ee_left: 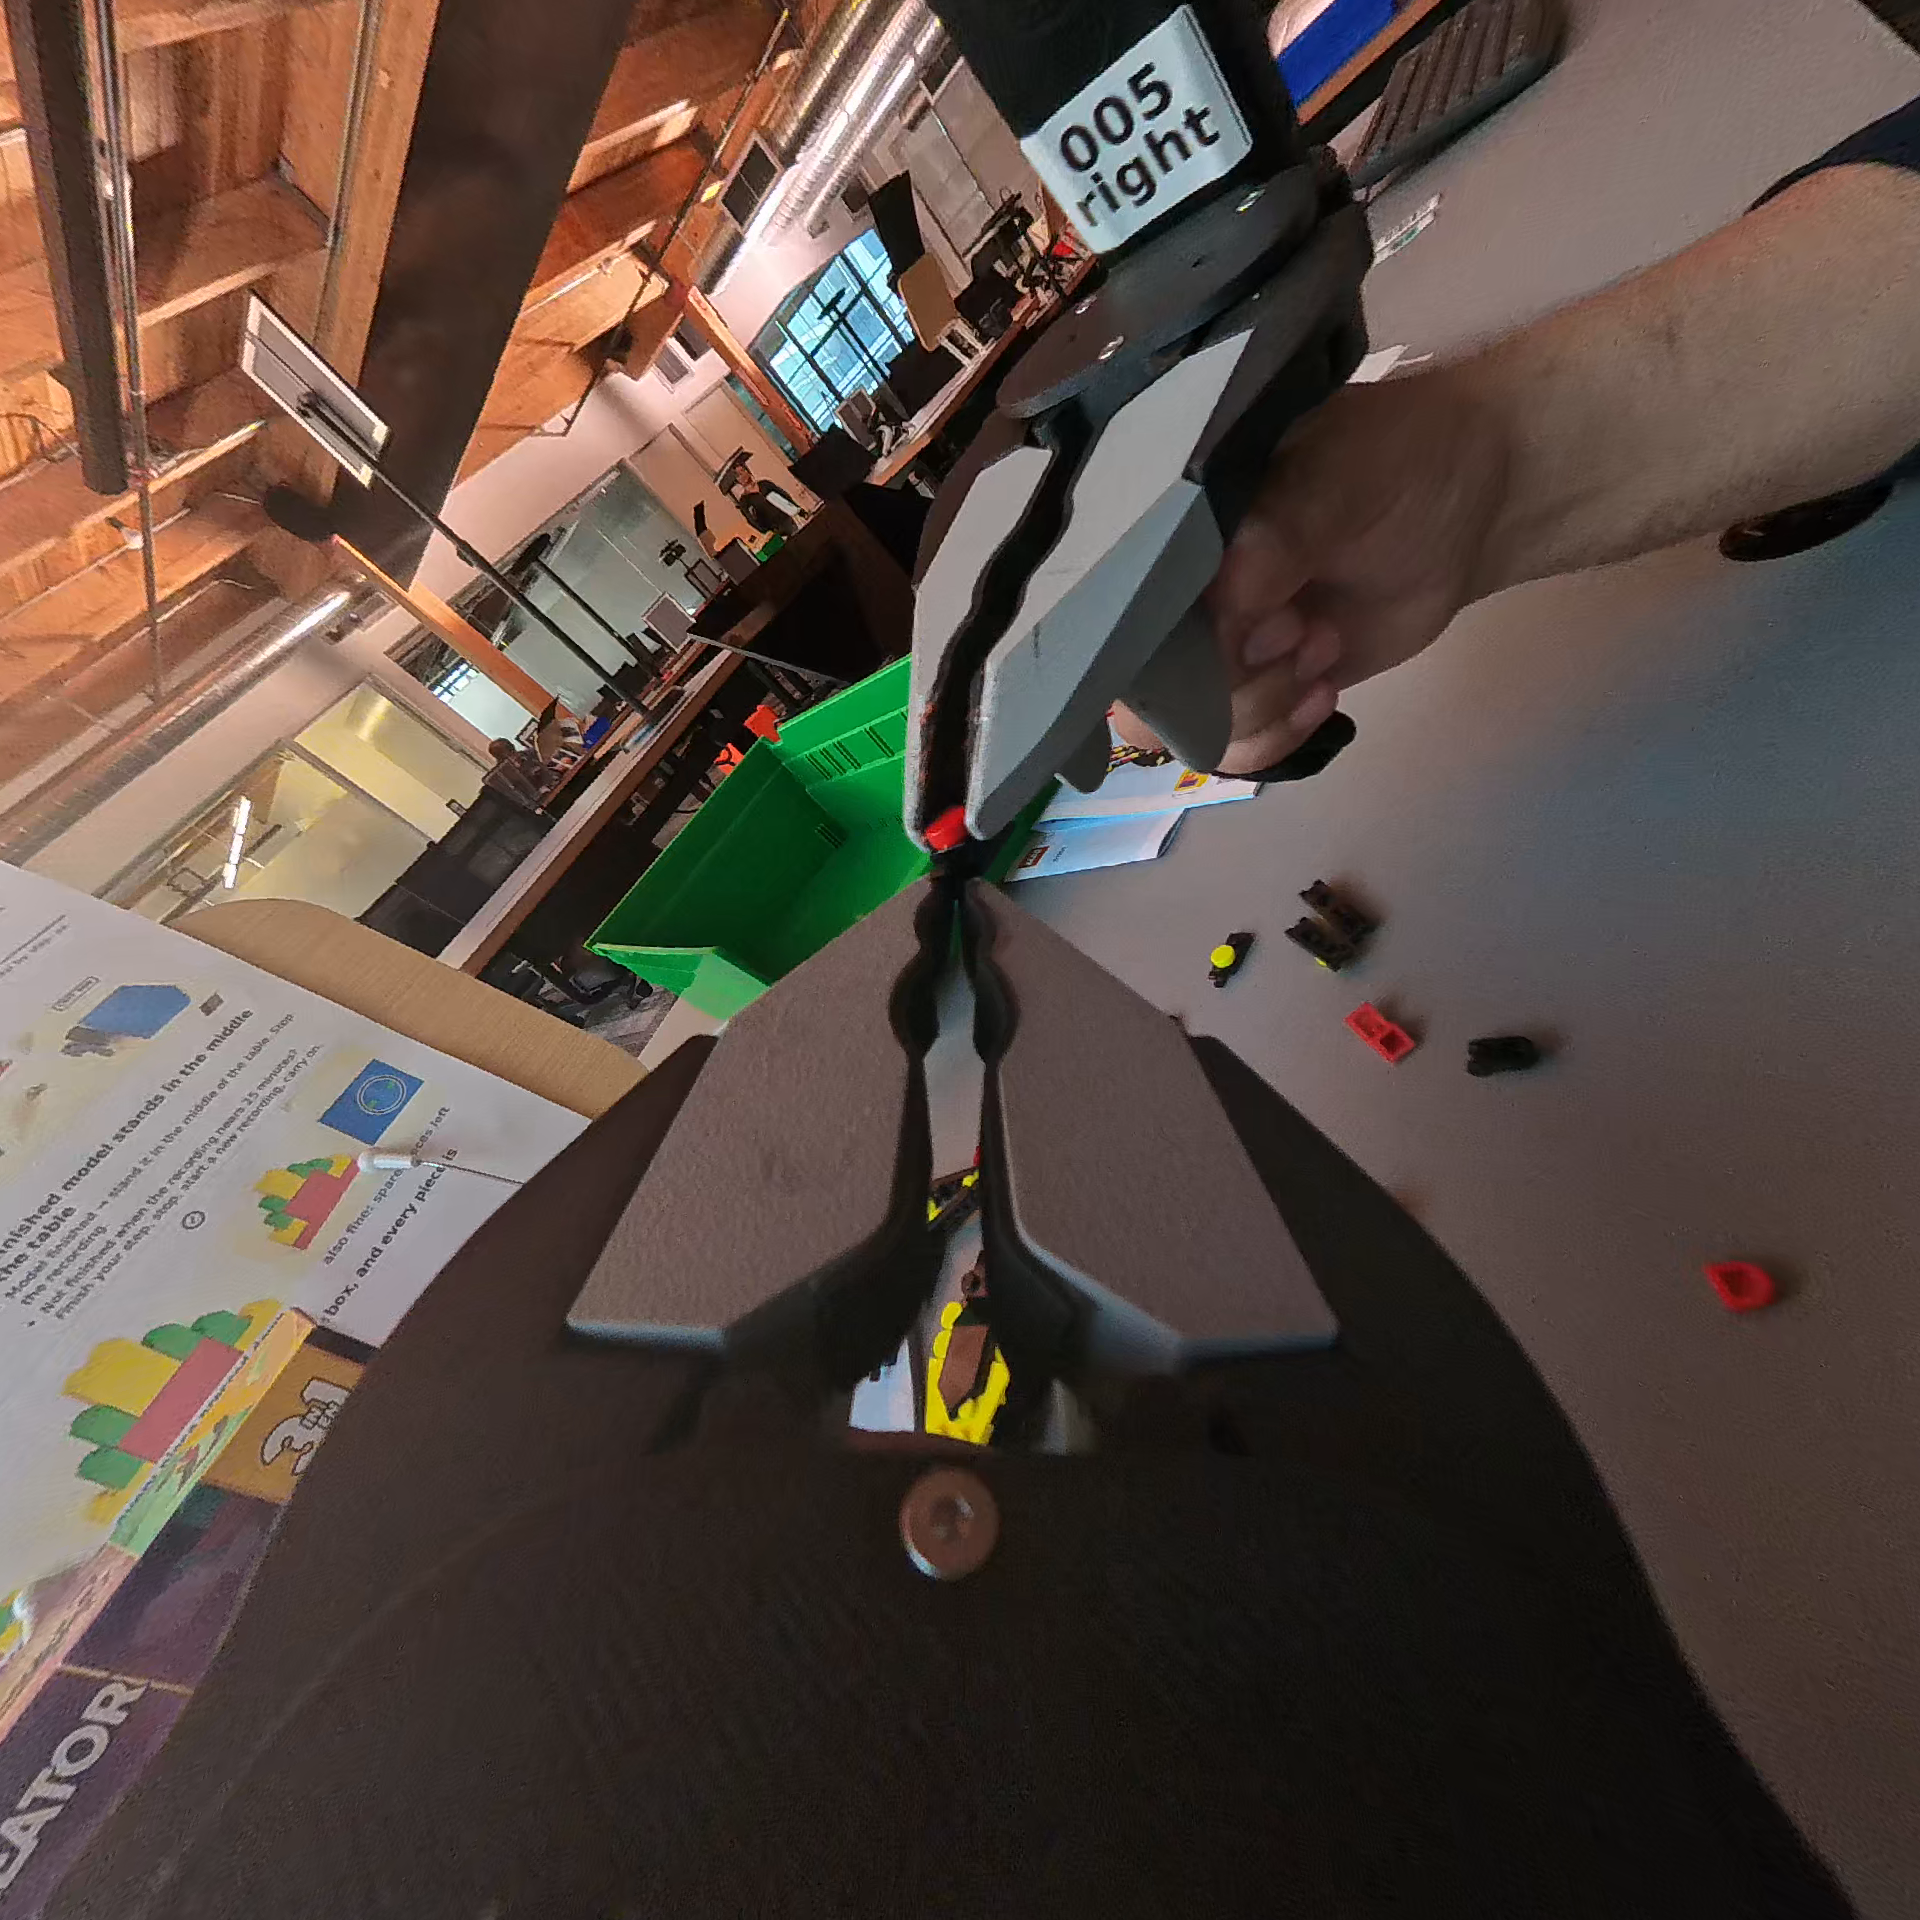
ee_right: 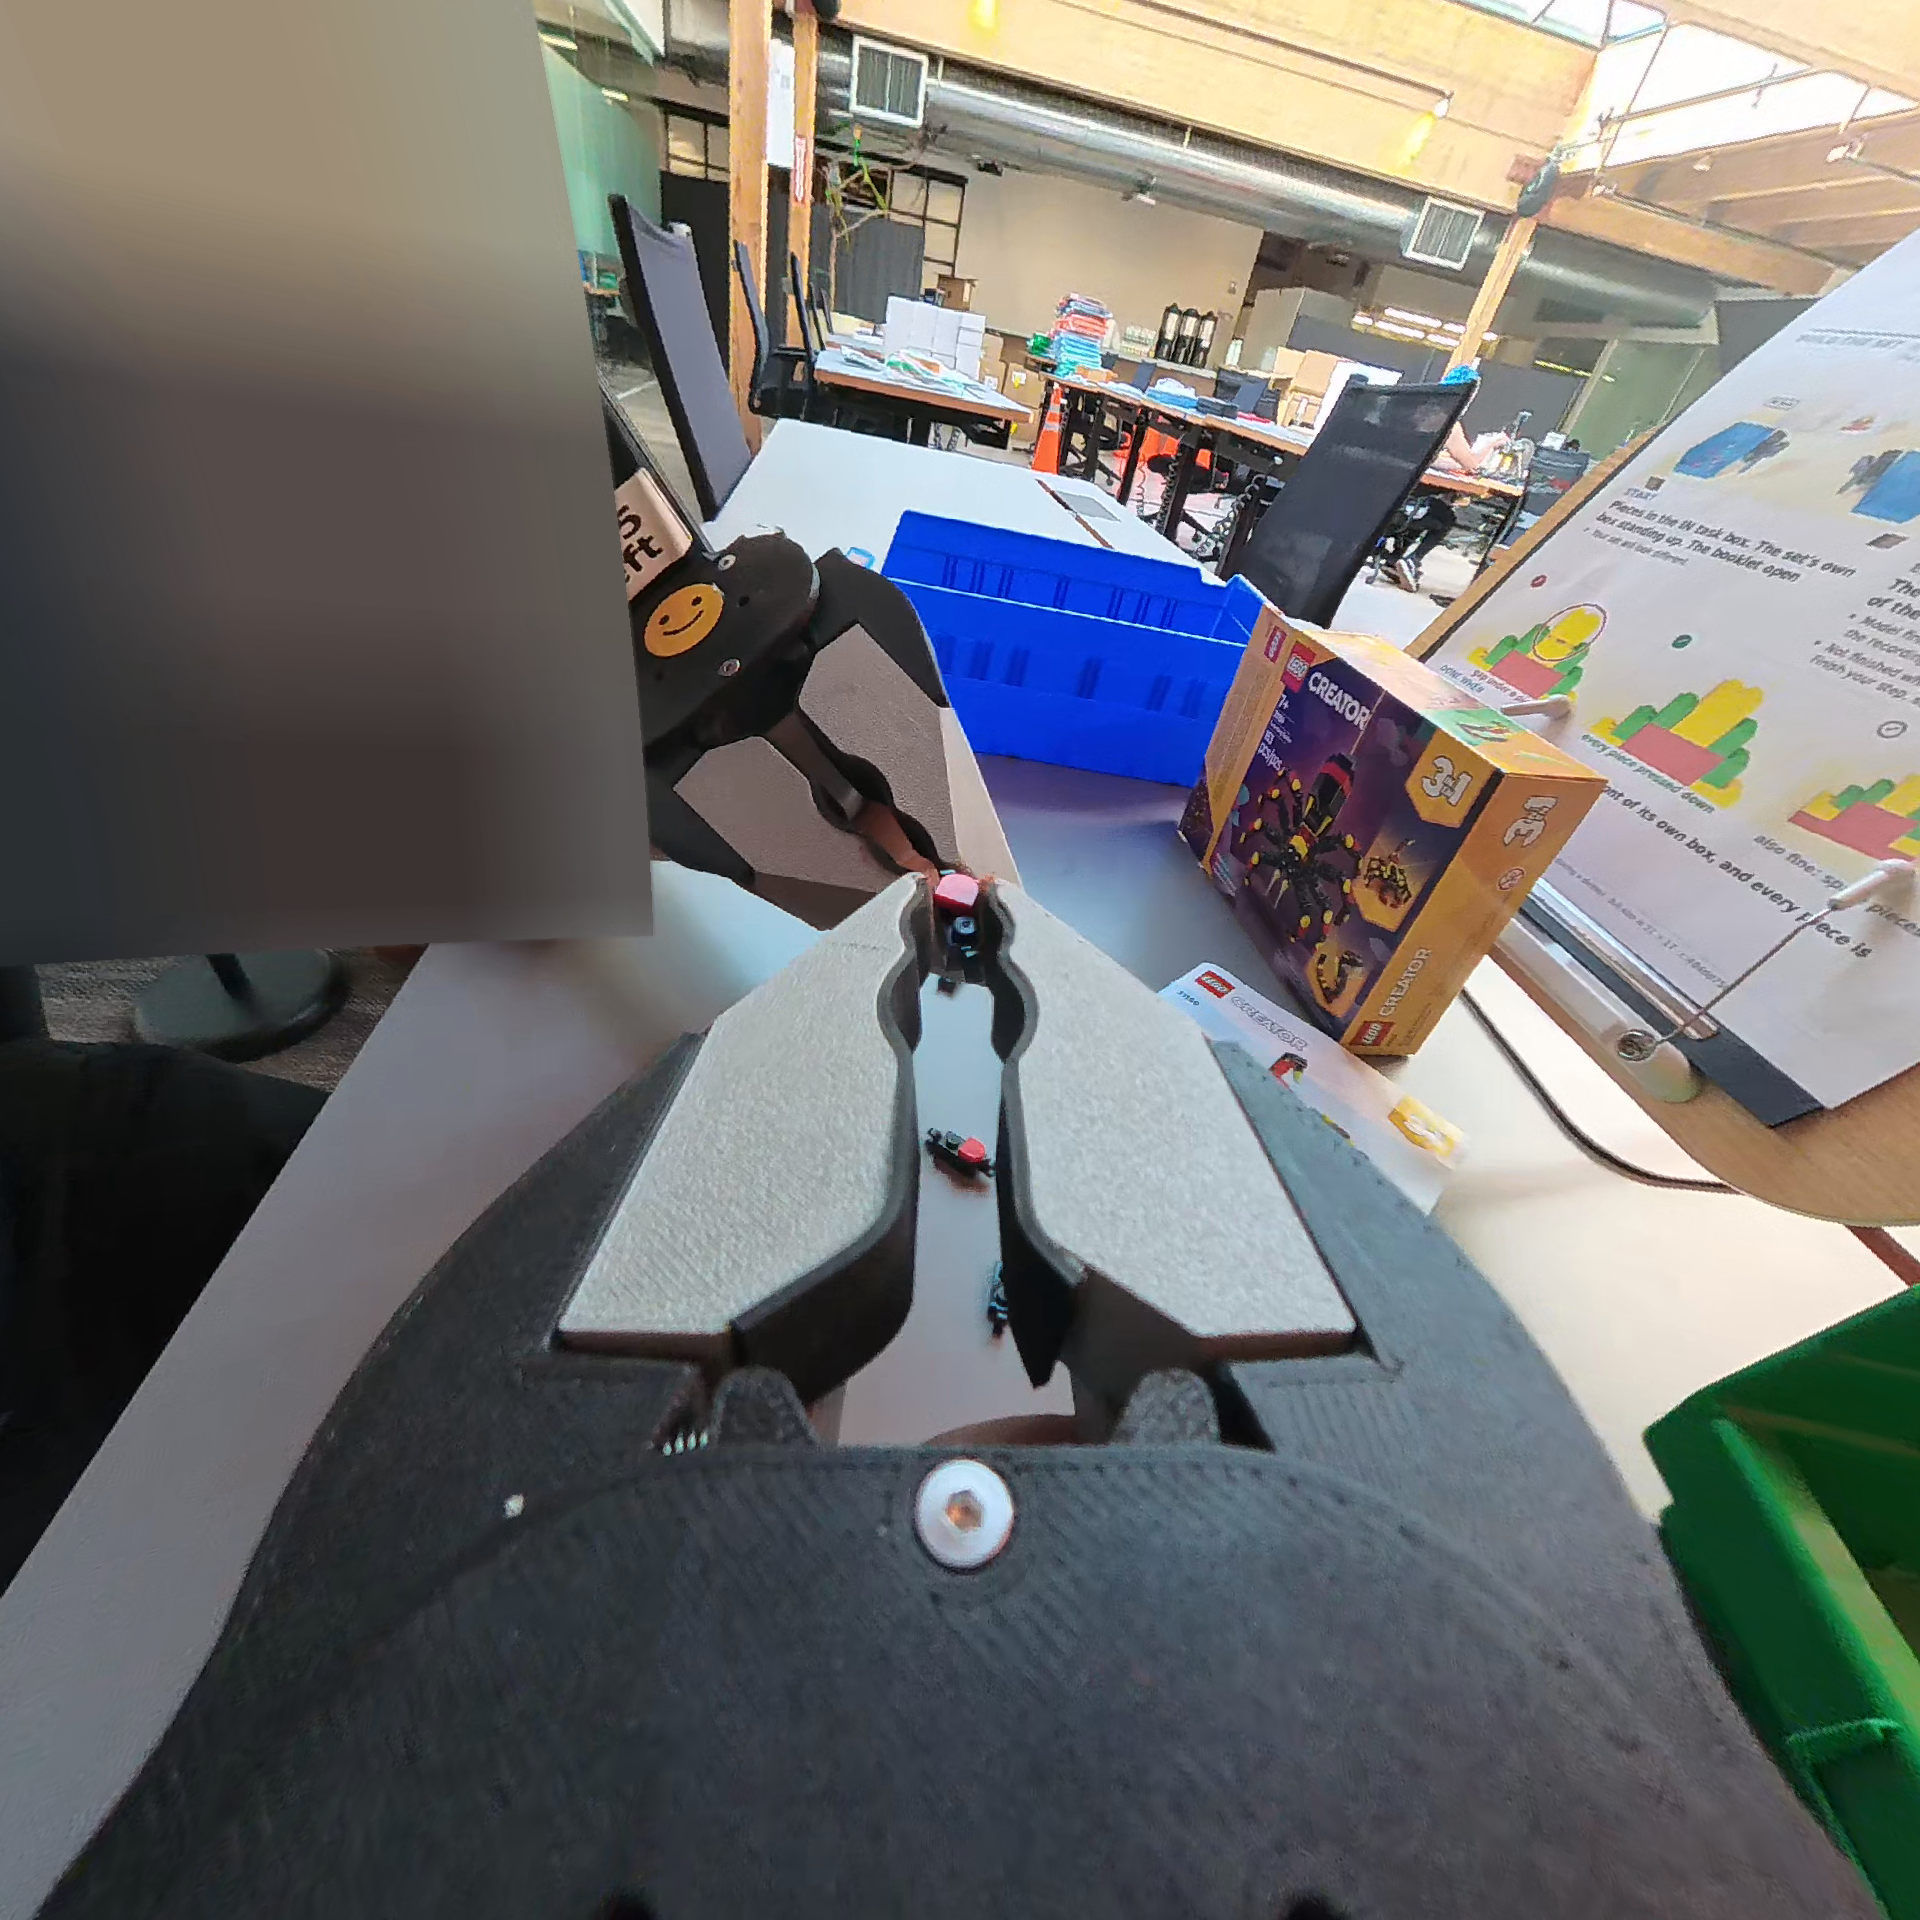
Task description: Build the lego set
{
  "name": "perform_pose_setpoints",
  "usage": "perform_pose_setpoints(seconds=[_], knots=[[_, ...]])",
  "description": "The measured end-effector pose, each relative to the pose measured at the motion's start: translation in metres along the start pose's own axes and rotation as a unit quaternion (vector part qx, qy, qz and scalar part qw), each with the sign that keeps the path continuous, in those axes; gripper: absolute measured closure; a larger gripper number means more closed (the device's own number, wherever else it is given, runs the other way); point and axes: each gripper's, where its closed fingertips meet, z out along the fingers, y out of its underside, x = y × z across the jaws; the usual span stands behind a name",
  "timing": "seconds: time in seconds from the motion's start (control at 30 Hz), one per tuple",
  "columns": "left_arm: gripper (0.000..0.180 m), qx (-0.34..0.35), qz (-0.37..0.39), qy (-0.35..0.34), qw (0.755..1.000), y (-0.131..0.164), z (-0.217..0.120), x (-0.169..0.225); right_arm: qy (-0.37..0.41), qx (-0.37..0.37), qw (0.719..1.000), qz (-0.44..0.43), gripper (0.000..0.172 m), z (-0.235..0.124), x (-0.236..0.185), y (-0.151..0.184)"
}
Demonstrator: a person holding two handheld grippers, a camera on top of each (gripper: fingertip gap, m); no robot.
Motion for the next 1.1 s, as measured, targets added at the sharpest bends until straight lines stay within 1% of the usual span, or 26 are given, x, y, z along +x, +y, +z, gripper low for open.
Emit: perform_pose_setpoints(seconds=[0.13,0.23,0.4,0.53,0.57,0.6,0.7,0.77,0.87,0.93,1.0,1.1], knots=[[0.180,0.014,-0.031,0.015,0.999,-0.001,0.000,0.003,-0.010,-0.012,1.000,0.001,0.167,0.000,-0.001,0.002],[0.180,0.033,-0.071,0.038,0.996,-0.004,-0.001,0.006,-0.018,-0.005,1.000,0.001,0.167,-0.001,-0.003,0.000],[0.178,0.067,-0.161,0.097,0.980,-0.014,-0.005,0.010,-0.028,0.016,0.999,0.009,0.167,-0.001,-0.007,-0.006],[0.180,0.080,-0.205,0.142,0.965,-0.019,-0.009,0.012,-0.039,0.026,0.999,0.010,0.167,0.000,-0.012,-0.009],[0.180,0.086,-0.228,0.161,0.956,-0.021,-0.011,0.014,-0.044,0.028,0.999,0.009,0.167,-0.001,-0.014,-0.011],[0.180,0.094,-0.261,0.189,0.942,-0.025,-0.013,0.016,-0.052,0.031,0.998,0.004,0.167,-0.001,-0.017,-0.012],[0.180,0.115,-0.354,0.293,0.880,-0.034,-0.023,0.028,-0.079,0.033,0.996,-0.009,0.168,-0.001,-0.028,-0.014],[0.179,0.128,-0.379,0.353,0.846,-0.040,-0.031,0.038,-0.110,0.038,0.993,-0.008,0.168,-0.001,-0.040,-0.014],[0.178,0.147,-0.394,0.411,0.809,-0.049,-0.043,0.047,-0.154,0.057,0.986,0.011,0.168,0.000,-0.053,-0.019],[0.178,0.161,-0.399,0.436,0.790,-0.055,-0.050,0.051,-0.180,0.071,0.981,0.030,0.168,0.000,-0.060,-0.022],[0.179,0.172,-0.397,0.448,0.782,-0.058,-0.053,0.053,-0.198,0.085,0.975,0.051,0.168,0.000,-0.064,-0.024],[0.179,0.182,-0.388,0.442,0.788,-0.059,-0.054,0.051,-0.211,0.102,0.969,0.077,0.168,0.001,-0.064,-0.025]])
